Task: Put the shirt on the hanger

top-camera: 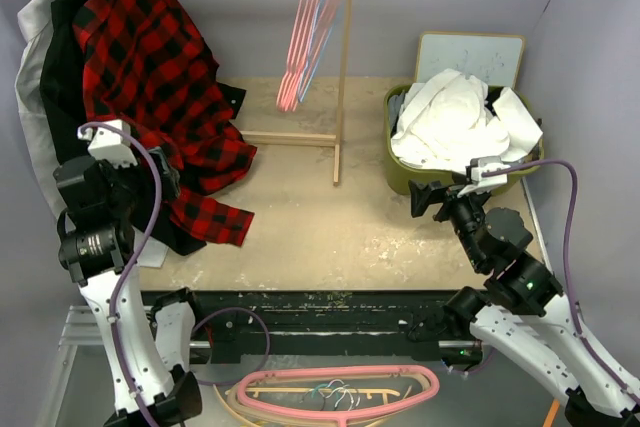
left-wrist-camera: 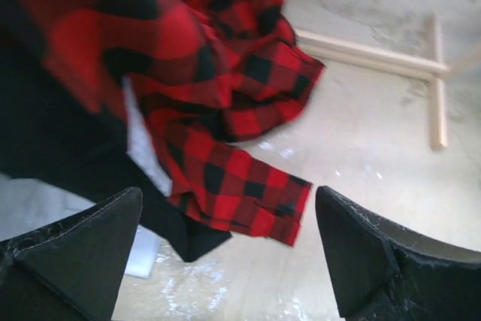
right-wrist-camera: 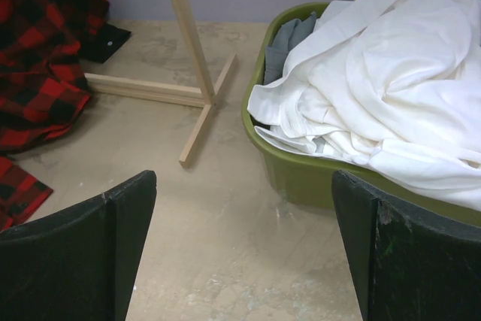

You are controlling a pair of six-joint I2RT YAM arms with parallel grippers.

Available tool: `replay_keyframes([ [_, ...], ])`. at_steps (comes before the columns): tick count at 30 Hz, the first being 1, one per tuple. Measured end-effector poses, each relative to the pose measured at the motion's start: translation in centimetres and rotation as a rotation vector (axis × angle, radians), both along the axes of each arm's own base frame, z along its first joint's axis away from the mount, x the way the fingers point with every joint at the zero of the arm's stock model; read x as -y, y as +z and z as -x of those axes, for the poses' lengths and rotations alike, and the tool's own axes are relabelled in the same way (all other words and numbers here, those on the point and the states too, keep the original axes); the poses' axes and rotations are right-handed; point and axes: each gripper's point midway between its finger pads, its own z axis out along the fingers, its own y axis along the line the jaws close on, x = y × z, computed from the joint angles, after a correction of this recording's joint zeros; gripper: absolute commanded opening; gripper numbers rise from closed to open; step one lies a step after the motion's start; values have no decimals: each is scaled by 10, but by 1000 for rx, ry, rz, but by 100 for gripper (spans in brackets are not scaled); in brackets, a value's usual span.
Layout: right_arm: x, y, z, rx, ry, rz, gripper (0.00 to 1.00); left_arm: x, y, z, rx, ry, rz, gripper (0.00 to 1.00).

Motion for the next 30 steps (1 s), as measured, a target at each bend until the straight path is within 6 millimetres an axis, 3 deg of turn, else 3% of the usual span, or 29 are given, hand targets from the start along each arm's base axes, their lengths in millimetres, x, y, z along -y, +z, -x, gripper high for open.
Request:
replay_keyframes([
  [5,0,0,0,3,1,2,100,-24,14,2,77,106,-127,99],
  [9,0,1,0,9,-1,1,100,-34,1,-1,52,68,-266,99],
  [14,1,-1,-4,-1,-21,2,100,-67,-8,-8,-26,179,-368,99],
  [17,0,-5,-7,-50,-42,-10,100,-73,-10,-7,-48,223,-373,99],
  [20,2,13,-10,-96,-93,-48,100,-69,-5,-6,-55,211,-363,99],
  [25,15,75,-29,-75,-261,-142,100,-46,8,-7,-41,84,-335,99],
  [27,16,83,-40,-77,-310,-131,100,-30,9,-8,-37,-1,-296,99],
  [30,18,82,-74,-131,-396,-79,100,-8,7,-8,-49,-117,-231,99],
])
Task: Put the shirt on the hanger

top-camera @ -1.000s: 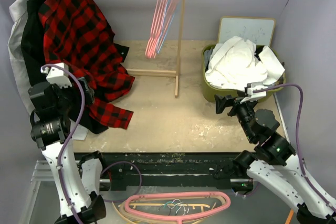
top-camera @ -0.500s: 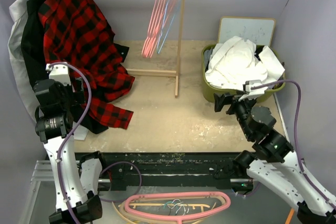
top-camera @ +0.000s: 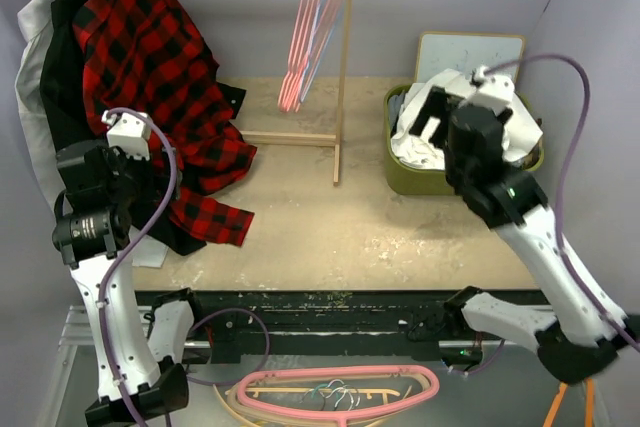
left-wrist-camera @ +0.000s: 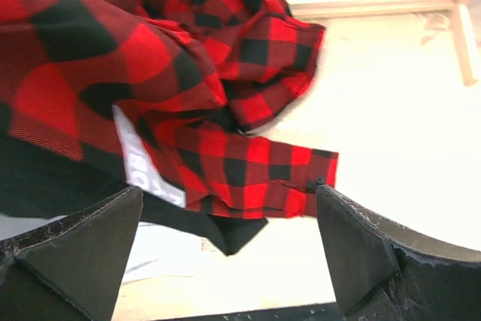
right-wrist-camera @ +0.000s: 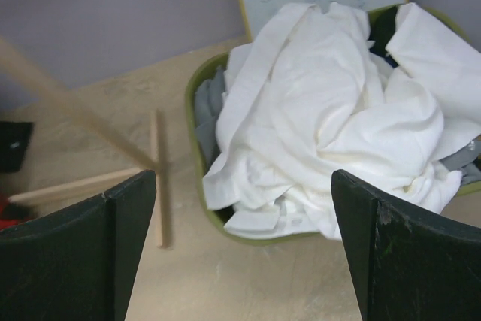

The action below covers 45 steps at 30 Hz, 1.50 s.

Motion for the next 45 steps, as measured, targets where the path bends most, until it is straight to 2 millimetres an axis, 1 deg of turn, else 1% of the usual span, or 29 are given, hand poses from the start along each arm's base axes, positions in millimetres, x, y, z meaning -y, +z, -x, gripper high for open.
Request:
replay_keyframes([
  [2,9,-4,-24,-50,-69,22,100,8,-6,-1,-30,-44,34,99],
  [3,15,-12,-43,-93,-113,40,100,11,-11,-1,-53,-58,48,99],
  [4,18,-21,-53,-122,-134,54,100,12,-14,-1,-65,-68,53,99],
  [6,30,-51,-70,-217,-180,89,100,13,-20,-3,-94,-78,61,99],
  [8,43,-73,-75,-293,-212,106,100,14,-24,-2,-115,-85,67,99],
  [10,63,-89,-78,-353,-255,101,100,16,-27,0,-127,-99,66,99],
  [12,80,-95,-76,-375,-293,89,100,19,-27,3,-130,-117,70,99],
  [14,89,-99,-71,-379,-305,78,100,23,-26,4,-128,-137,75,99],
  [17,89,-111,-59,-397,-292,75,100,27,-26,6,-124,-166,78,99],
  [19,88,-120,-58,-411,-282,74,100,28,-27,7,-129,-172,80,99],
  [24,79,-147,-69,-461,-245,62,100,30,-31,10,-156,-178,94,99],
  [28,77,-162,-77,-492,-250,59,100,30,-26,4,-158,-186,103,100],
  [30,77,-163,-78,-490,-251,57,100,30,-26,0,-162,-193,111,99],
  [35,77,-157,-85,-451,-256,47,99,29,-31,-12,-177,-206,128,99],
  [37,78,-156,-87,-443,-259,46,99,27,-37,-24,-189,-213,138,100],
  [38,78,-156,-88,-441,-261,45,98,28,-37,-24,-191,-215,138,99],
  [39,79,-157,-89,-441,-263,44,97,27,-41,-30,-202,-220,143,99],
  [42,80,-165,-93,-456,-271,47,87,31,-53,-42,-243,-246,153,97],
  [44,80,-174,-97,-475,-272,51,77,37,-59,-48,-268,-271,153,96],
  [45,80,-178,-98,-484,-273,54,70,40,-62,-50,-276,-287,147,96],
])
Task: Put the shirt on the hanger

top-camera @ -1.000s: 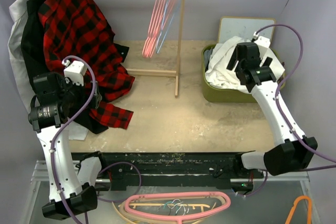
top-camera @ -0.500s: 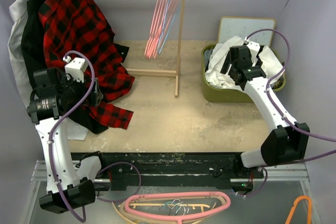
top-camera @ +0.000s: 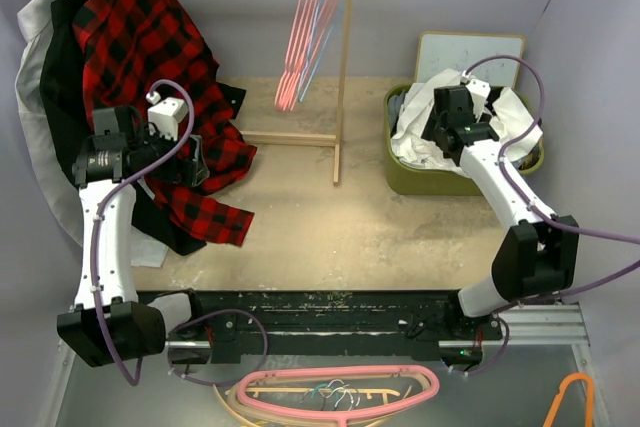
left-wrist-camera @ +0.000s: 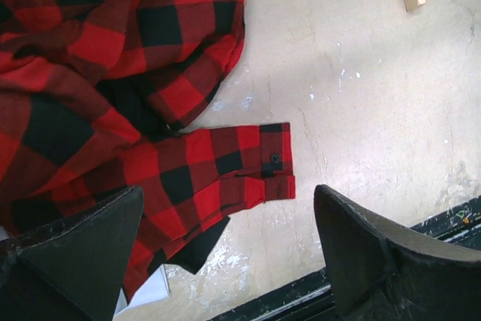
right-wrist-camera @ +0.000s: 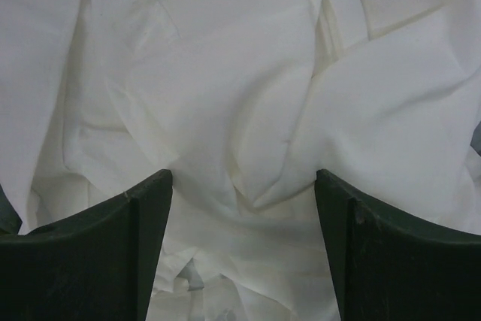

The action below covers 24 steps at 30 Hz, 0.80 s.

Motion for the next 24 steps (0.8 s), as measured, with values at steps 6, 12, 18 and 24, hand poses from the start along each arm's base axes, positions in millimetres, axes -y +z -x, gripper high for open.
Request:
replay_keyframes([
  [6,-1,-13,-4,-32,11,0,17,9,7,-4,27,-42,-15,99],
  [12,-6,-12,-7,-27,40,-14,0,10,10,-6,38,-51,-24,100],
  [18,-12,11,0,27,74,-53,0,28,10,4,27,-172,-38,100],
  [24,-33,126,28,315,219,-168,0,33,3,11,-7,-213,-48,100],
])
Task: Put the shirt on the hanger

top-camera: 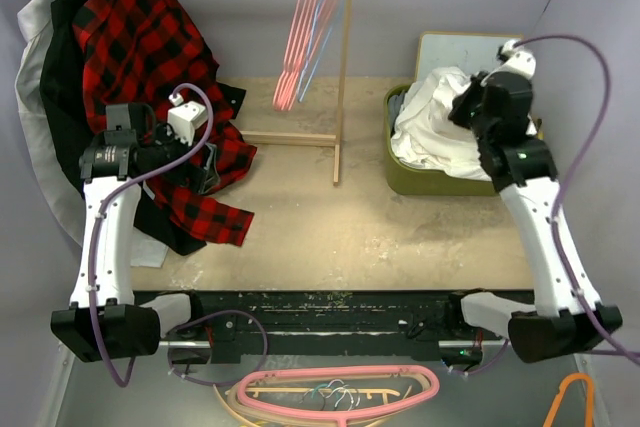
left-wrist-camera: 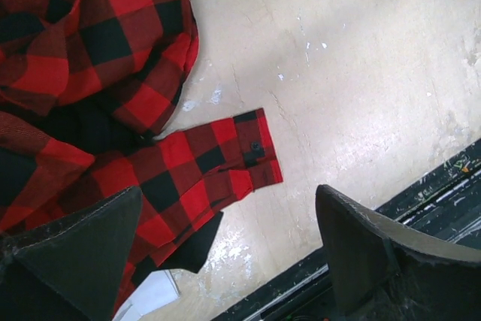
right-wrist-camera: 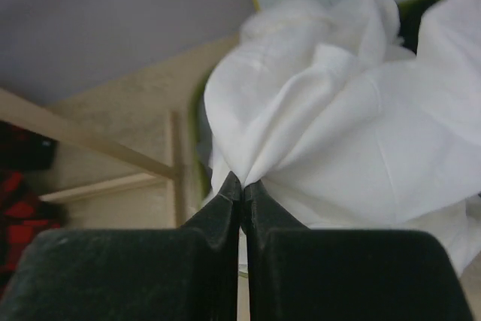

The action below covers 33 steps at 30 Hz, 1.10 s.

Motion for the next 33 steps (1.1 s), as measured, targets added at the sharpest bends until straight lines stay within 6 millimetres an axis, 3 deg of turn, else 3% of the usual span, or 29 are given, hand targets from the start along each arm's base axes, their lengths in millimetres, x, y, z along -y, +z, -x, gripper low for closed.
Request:
replay_keyframes([
  [4,-33,110,18,251,194,-85,0,7,-3,4,-24,-39,31,100],
  [7,-76,180,45,420,440,-160,0,18,1,12,-37,-88,76,100],
  [10,-131,218,80,507,704,-223,0,26,11,15,-17,-128,110,100],
  [13,-194,233,127,540,1022,-290,0,34,19,20,-3,-170,149,100],
  [15,-223,227,151,546,1203,-344,0,40,21,25,-7,-200,177,99],
  [17,-237,207,160,513,1288,-384,0,45,22,30,-10,-231,197,99],
  [20,-245,161,152,408,1299,-398,0,51,24,37,-2,-281,214,99],
  [23,-245,110,131,301,1233,-378,0,53,26,44,21,-332,205,99],
  [26,-228,62,104,209,1112,-362,0,49,20,45,45,-359,161,99],
  [30,-178,0,57,103,867,-355,0,43,3,44,38,-400,91,99],
  [33,-160,-22,36,61,775,-356,0,51,-5,41,56,-452,39,99],
])
